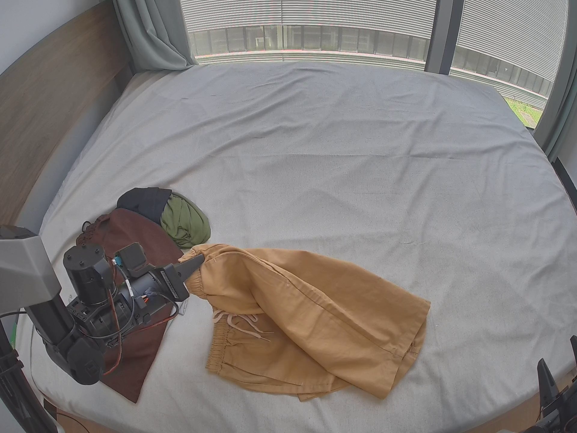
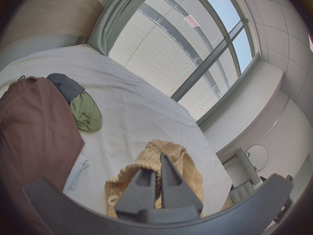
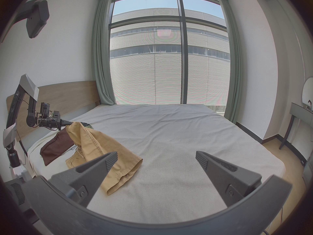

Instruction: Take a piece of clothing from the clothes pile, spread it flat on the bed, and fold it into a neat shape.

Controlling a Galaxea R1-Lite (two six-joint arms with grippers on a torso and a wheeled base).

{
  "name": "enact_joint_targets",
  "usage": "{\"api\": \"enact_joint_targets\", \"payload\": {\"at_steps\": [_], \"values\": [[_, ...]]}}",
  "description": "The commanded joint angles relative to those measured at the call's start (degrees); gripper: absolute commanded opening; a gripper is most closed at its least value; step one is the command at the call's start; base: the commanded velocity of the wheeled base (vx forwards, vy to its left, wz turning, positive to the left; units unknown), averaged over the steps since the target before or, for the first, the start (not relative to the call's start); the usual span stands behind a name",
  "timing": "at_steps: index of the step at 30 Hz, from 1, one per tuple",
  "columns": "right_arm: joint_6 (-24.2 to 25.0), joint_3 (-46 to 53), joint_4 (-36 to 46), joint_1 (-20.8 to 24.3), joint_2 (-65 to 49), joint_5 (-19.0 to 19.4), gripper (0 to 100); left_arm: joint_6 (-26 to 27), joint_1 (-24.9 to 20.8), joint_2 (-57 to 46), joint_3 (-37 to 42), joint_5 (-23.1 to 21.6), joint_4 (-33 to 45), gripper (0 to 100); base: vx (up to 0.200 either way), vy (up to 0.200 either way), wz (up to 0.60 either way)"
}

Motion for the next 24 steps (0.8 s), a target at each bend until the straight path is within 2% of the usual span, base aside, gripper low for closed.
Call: {"api": "enact_joint_targets", "payload": {"at_steps": [1, 21, 23, 24], "values": [[0.03, 1.01, -0.01, 0.08, -0.75, 0.08, 100, 0.01, -0.04, 0.07, -0.18, 0.01, -0.14, 0, 0.0, 0.0, 0.0], [-0.06, 1.01, -0.54, -0.09, -0.66, 0.26, 100, 0.27, 0.13, 0.94, -0.97, 0.1, -0.14, 0, 0.0, 0.0, 0.0], [0.38, 0.57, -2.03, -0.27, -0.93, 0.52, 100, 0.18, 0.13, 0.94, -1.06, 0.1, -0.14, 0, 0.0, 0.0, 0.0], [0.21, -2.5, -6.69, -0.44, -0.66, 0.52, 100, 0.18, 0.13, 1.03, -0.88, 0.1, -0.14, 0, 0.0, 0.0, 0.0]]}}
